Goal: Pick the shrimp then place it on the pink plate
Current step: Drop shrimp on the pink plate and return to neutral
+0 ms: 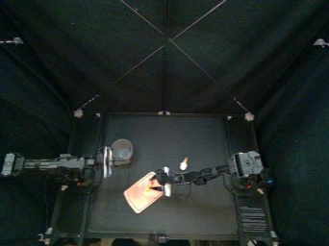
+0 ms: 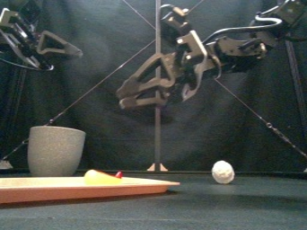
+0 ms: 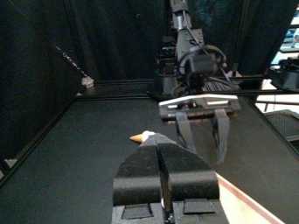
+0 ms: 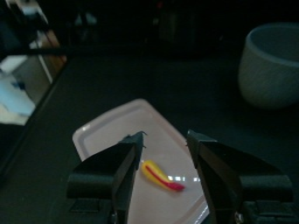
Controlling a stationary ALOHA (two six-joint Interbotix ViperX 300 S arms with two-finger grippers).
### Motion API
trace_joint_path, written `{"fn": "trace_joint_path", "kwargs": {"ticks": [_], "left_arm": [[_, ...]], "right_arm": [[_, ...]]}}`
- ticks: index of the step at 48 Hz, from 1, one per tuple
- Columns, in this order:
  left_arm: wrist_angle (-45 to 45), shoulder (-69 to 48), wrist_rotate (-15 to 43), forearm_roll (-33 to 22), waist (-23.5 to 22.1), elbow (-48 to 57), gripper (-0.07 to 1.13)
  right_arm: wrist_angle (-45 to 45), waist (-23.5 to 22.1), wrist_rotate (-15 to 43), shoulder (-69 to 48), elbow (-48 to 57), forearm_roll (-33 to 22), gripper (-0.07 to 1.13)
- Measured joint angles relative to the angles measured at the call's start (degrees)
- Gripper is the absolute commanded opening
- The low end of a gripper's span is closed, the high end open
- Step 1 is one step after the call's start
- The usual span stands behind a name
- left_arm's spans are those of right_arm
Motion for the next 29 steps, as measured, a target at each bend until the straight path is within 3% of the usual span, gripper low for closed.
{"fn": "trace_joint_path", "kwargs": {"ticks": [6, 29], "left_arm": [[0.0, 0.0, 0.0, 0.0, 0.0, 0.26, 0.05], [0.0, 0.0, 0.0, 0.0, 0.09, 0.35, 0.05]], "right_arm": [[-5.98, -1.49, -0.18, -4.48, 5.63, 0.0, 0.82], [-7.82, -3.52, -0.35, -18.02, 17.75, 1.67, 0.82]]}}
